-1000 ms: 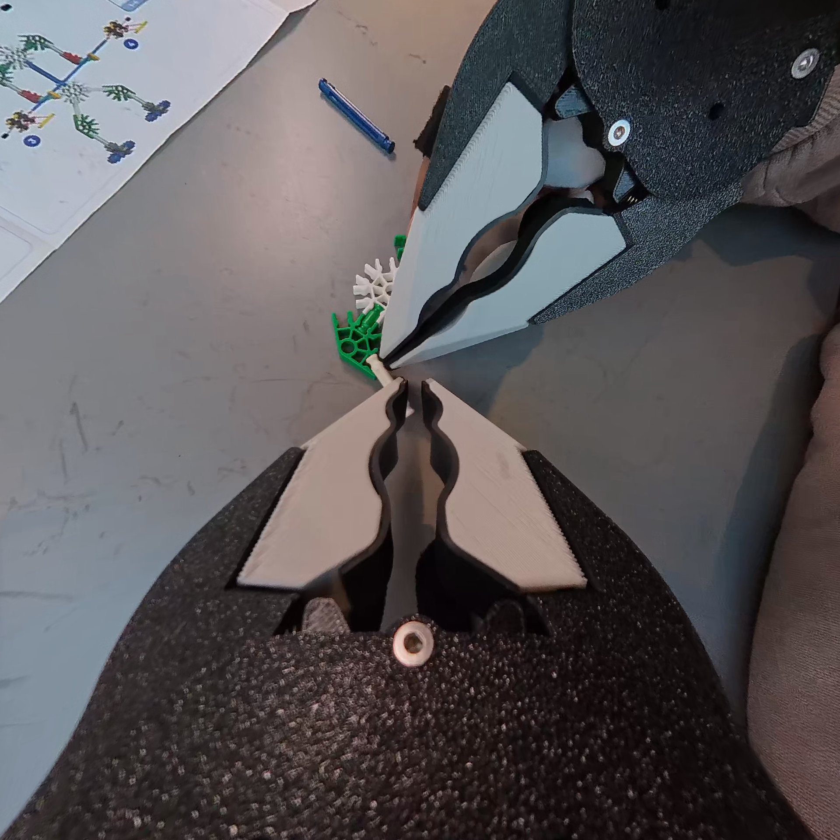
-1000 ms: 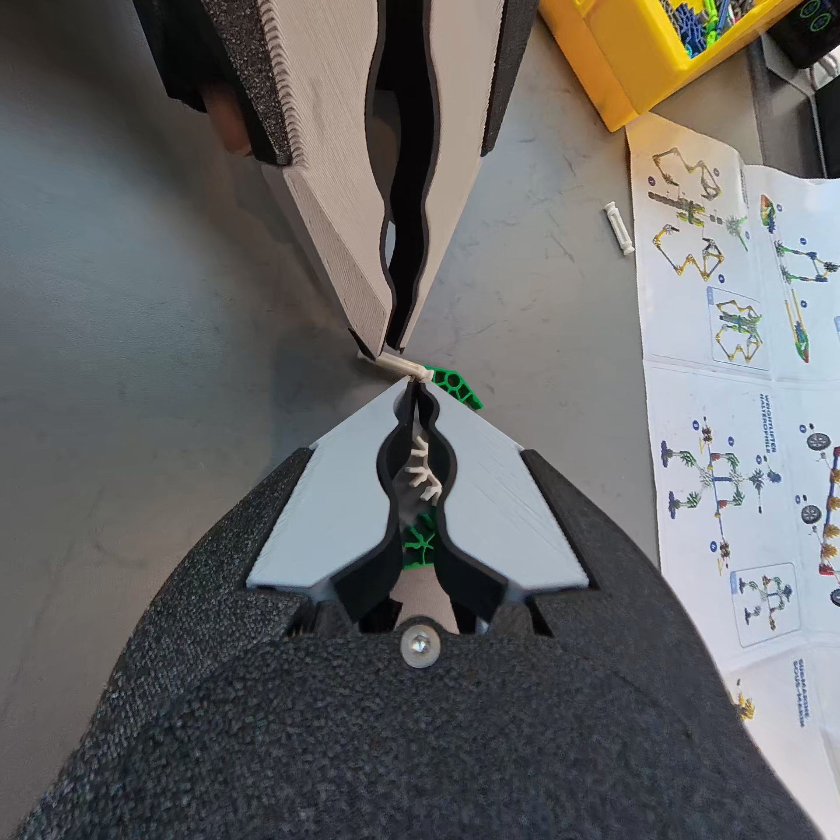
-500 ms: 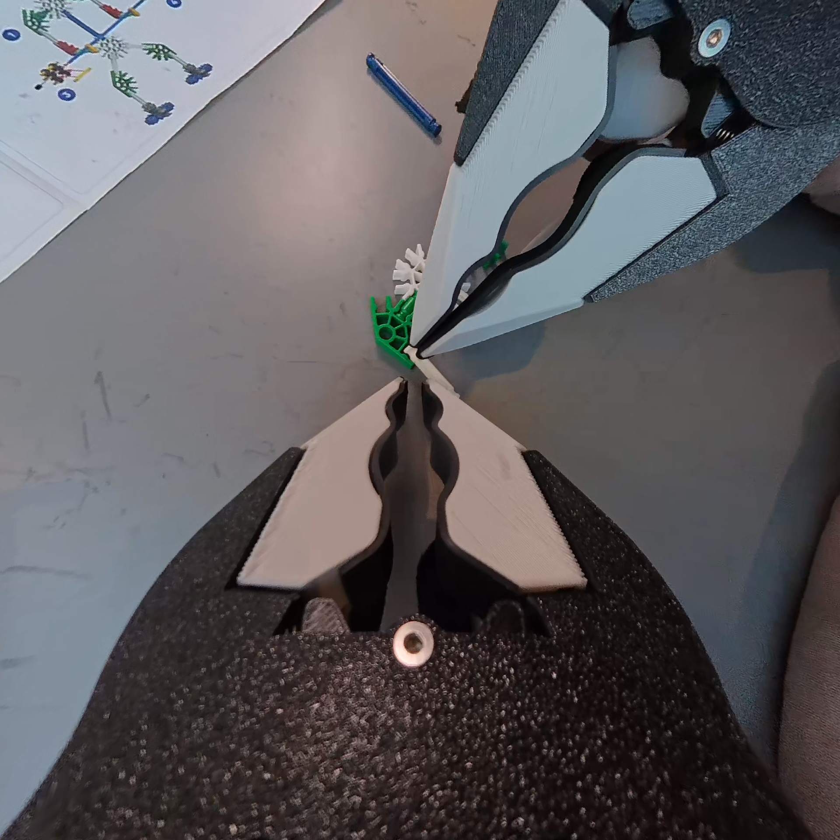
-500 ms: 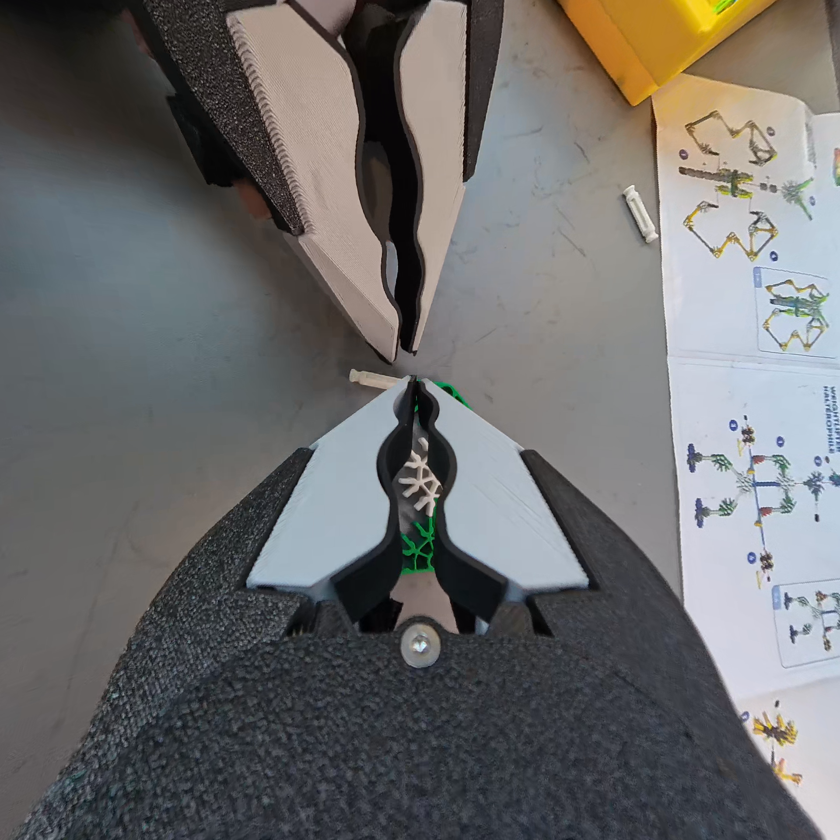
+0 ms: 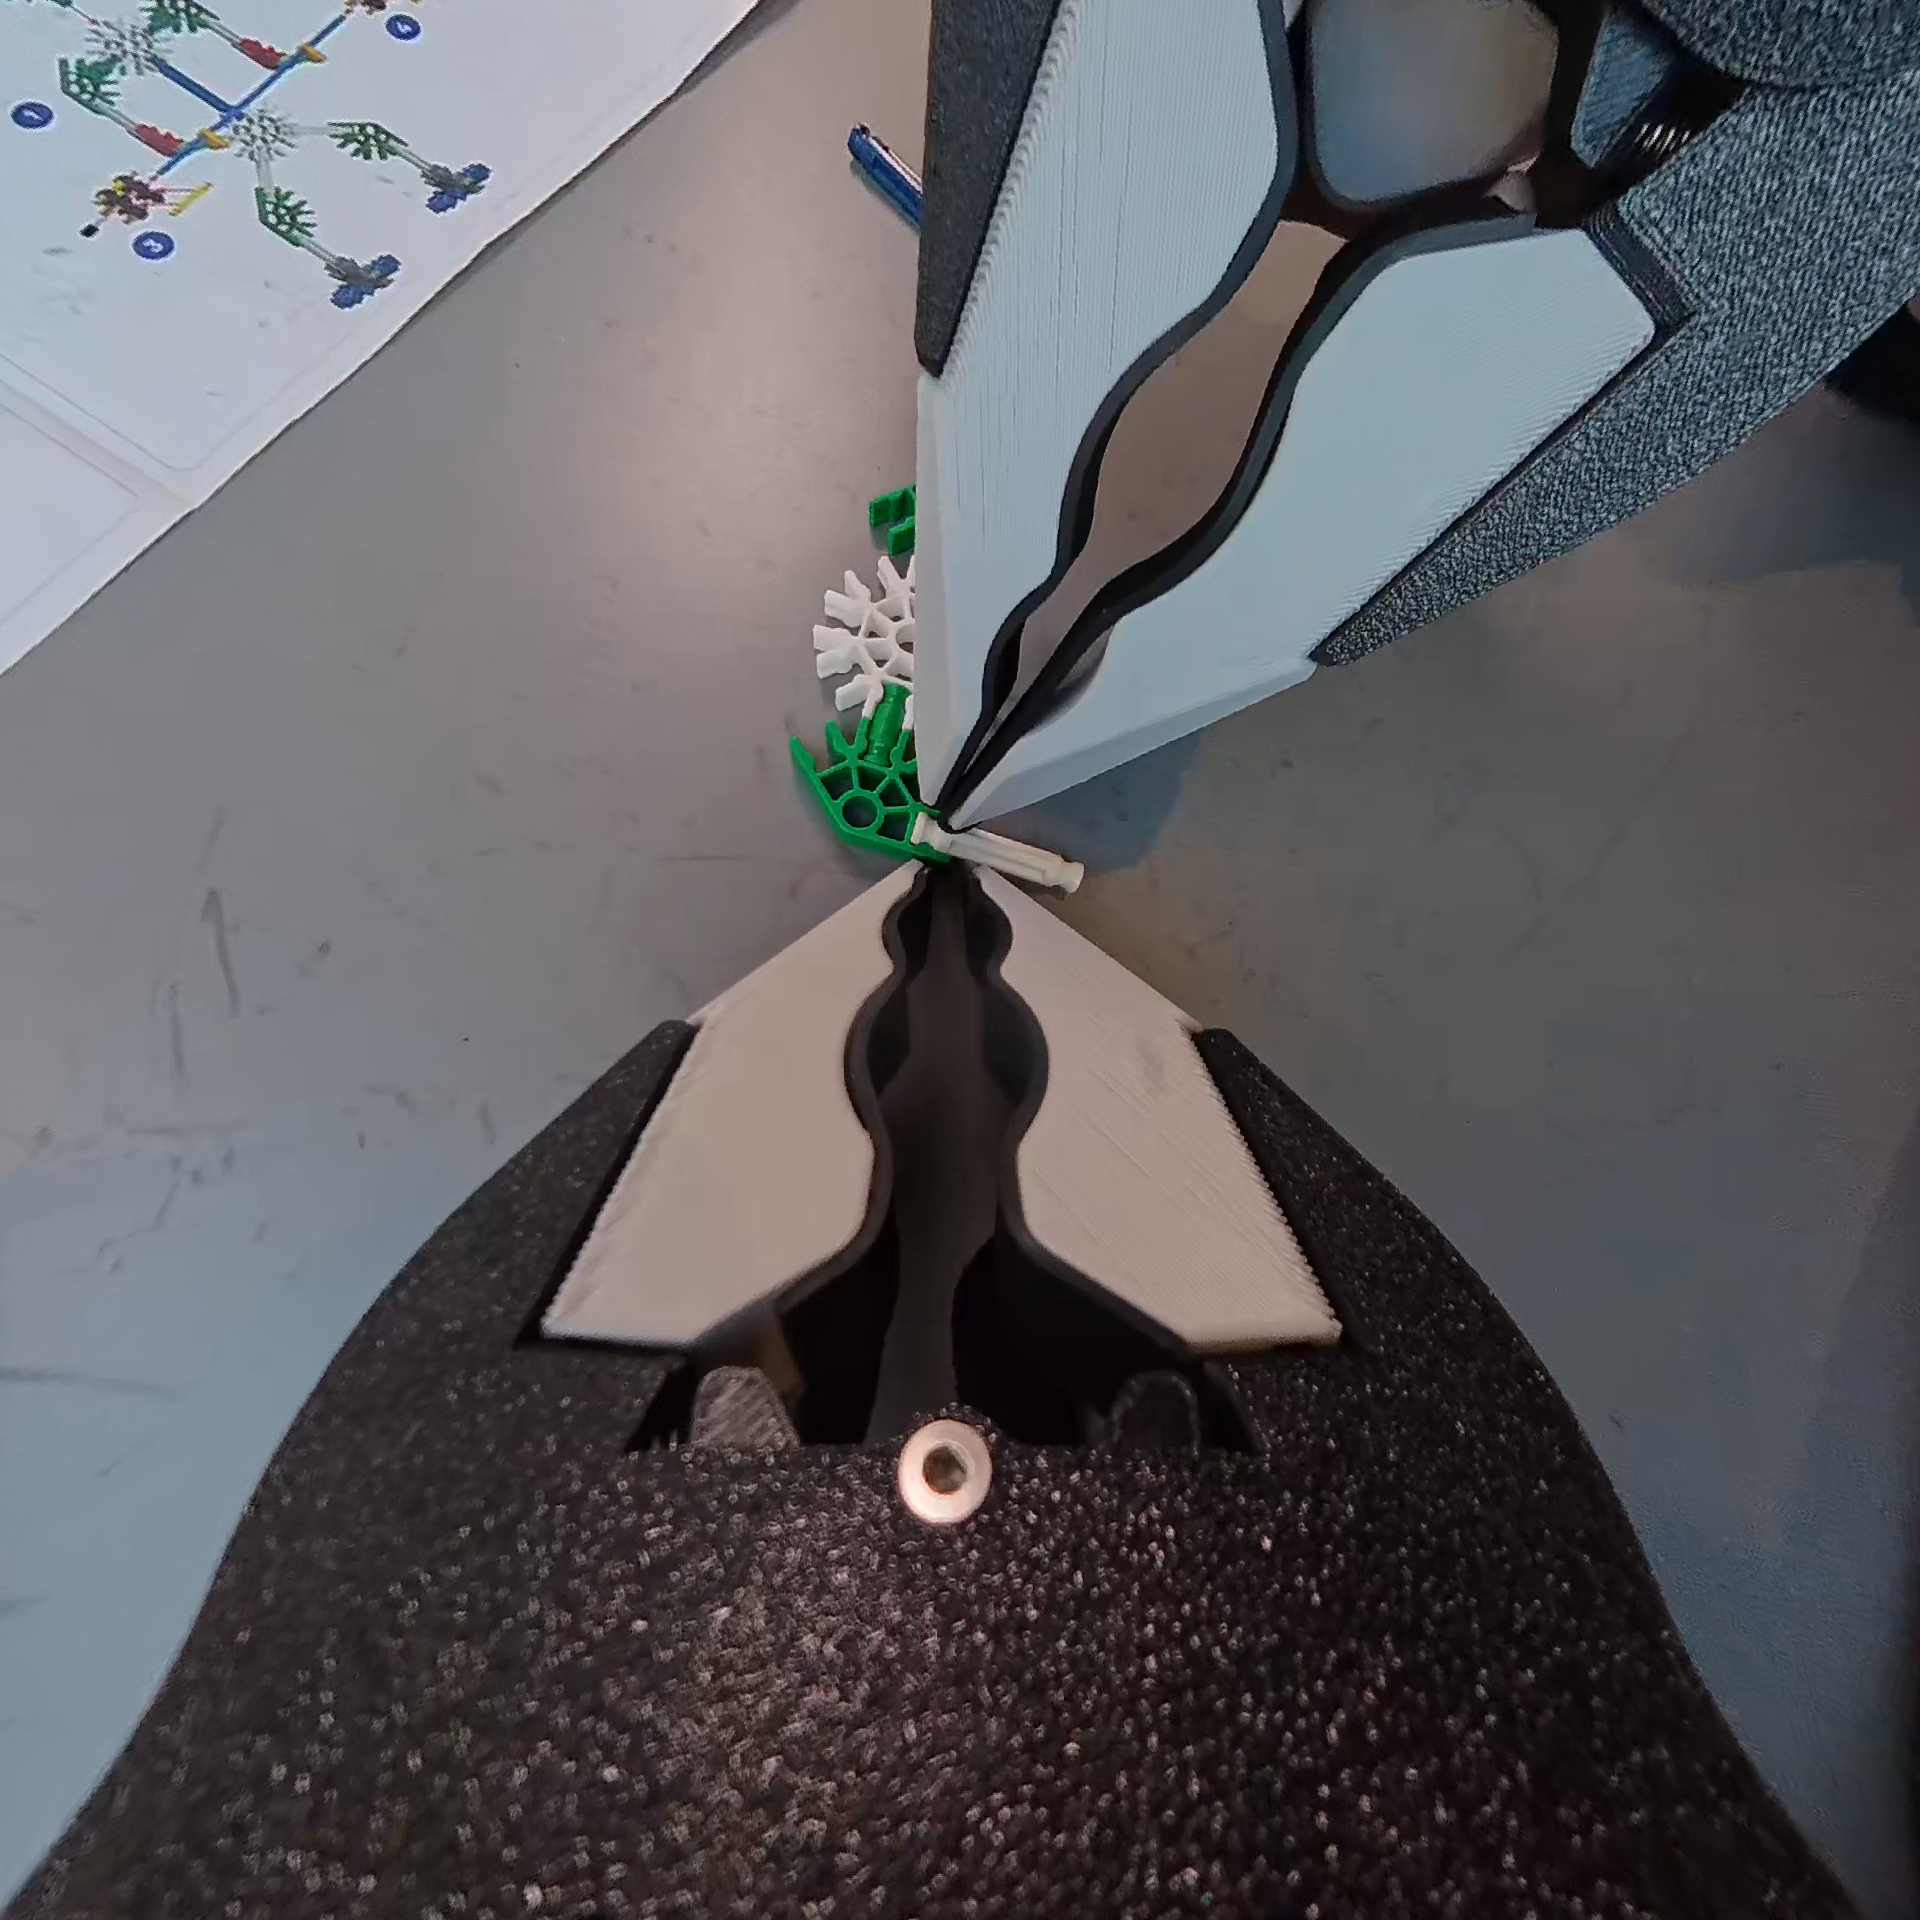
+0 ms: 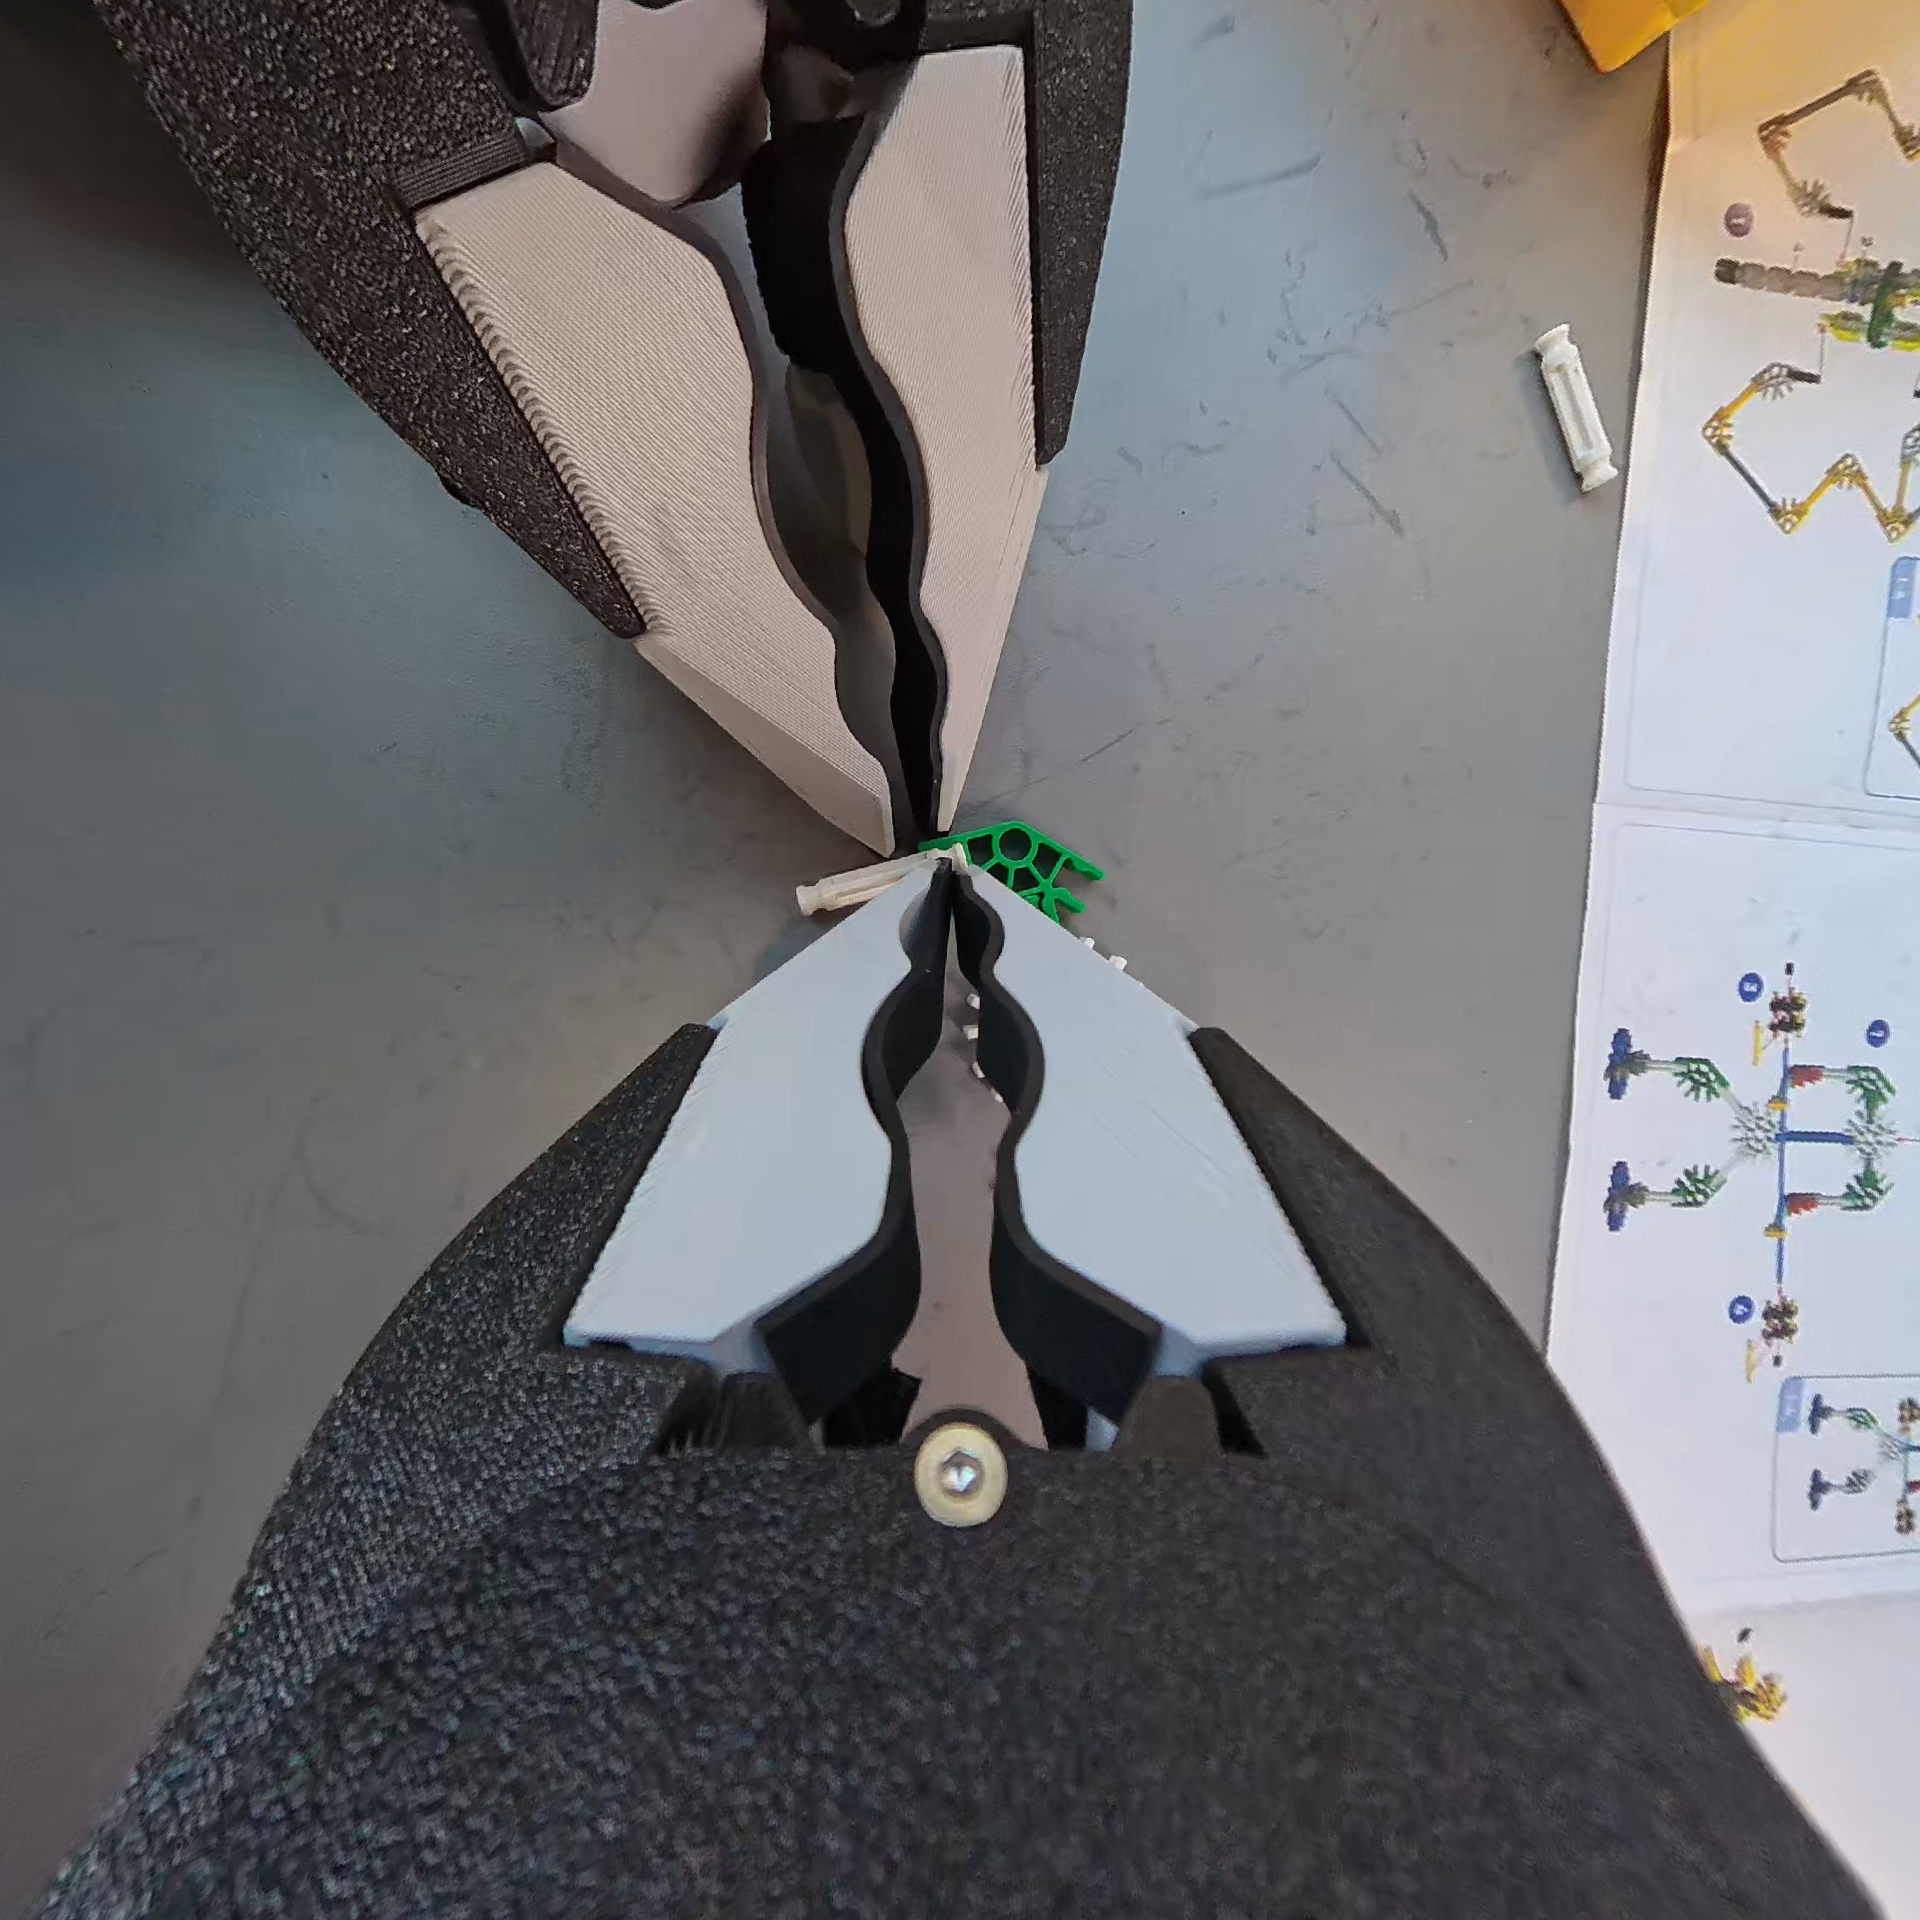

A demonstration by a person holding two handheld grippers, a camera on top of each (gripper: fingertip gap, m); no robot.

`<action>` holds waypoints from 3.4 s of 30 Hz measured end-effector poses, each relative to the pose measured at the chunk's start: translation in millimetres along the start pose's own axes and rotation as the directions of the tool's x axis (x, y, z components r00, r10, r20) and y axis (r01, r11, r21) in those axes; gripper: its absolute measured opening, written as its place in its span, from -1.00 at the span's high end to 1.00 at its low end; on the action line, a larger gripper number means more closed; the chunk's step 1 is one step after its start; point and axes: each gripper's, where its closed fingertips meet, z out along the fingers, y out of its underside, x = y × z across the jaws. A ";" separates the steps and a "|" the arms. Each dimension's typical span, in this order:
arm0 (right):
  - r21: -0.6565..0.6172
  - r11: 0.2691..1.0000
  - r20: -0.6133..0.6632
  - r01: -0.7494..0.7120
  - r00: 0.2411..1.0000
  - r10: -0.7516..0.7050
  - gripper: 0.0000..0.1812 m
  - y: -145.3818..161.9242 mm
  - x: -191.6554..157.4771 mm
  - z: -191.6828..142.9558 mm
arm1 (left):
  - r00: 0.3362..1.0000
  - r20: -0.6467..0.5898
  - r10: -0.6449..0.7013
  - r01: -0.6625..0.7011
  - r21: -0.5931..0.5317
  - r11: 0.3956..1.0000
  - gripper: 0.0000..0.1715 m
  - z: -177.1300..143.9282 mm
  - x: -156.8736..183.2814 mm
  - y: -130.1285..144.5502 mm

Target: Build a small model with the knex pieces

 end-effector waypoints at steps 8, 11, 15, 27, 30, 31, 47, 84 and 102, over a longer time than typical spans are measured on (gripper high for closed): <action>0.018 1.000 0.026 -0.018 1.000 0.017 1.00 -3.5 0.0 1.9 | 1.000 -0.016 -0.013 0.013 0.004 1.000 0.95 -0.2 -0.1 0.2; -0.003 1.000 0.032 -0.014 0.999 0.014 1.00 -3.0 -0.4 2.7 | 1.000 -0.014 -0.011 0.011 0.004 1.000 0.96 -0.2 -0.2 0.2; -0.044 0.999 0.044 -0.019 0.999 0.021 1.00 -2.3 -1.5 4.2 | 1.000 -0.007 -0.010 0.010 0.008 1.000 0.98 0.4 -1.3 -0.1; -0.083 0.996 0.084 -0.030 0.996 0.037 1.00 1.0 -2.4 5.4 | 1.000 0.011 0.014 -0.014 0.002 1.000 1.00 0.4 -1.9 0.4; -0.040 0.998 0.054 -0.045 0.997 0.047 1.00 -1.5 0.2 5.8 | 1.000 0.005 0.013 -0.013 0.003 1.000 0.99 -0.4 -2.5 0.6; -0.013 0.998 0.047 -0.056 0.997 0.057 1.00 -1.8 0.7 5.0 | 1.000 0.002 0.016 -0.016 0.004 1.000 0.98 -0.7 -2.5 0.7; 0.106 0.956 -0.095 -0.275 0.954 0.285 0.85 57.1 6.8 -28.4 | 0.994 0.108 0.003 -0.012 0.088 0.996 0.89 -6.7 -30.5 -9.1; 0.823 0.469 -0.001 -0.320 0.826 0.564 0.66 40.6 51.6 -139.0 | 0.916 0.381 -0.123 0.078 0.131 0.988 0.65 -42.9 -135.6 4.5; 0.660 0.726 -0.186 -0.191 0.895 0.405 0.73 37.4 29.9 -111.3 | 0.978 0.205 -0.030 0.004 0.130 0.992 0.96 -17.4 -114.0 -29.3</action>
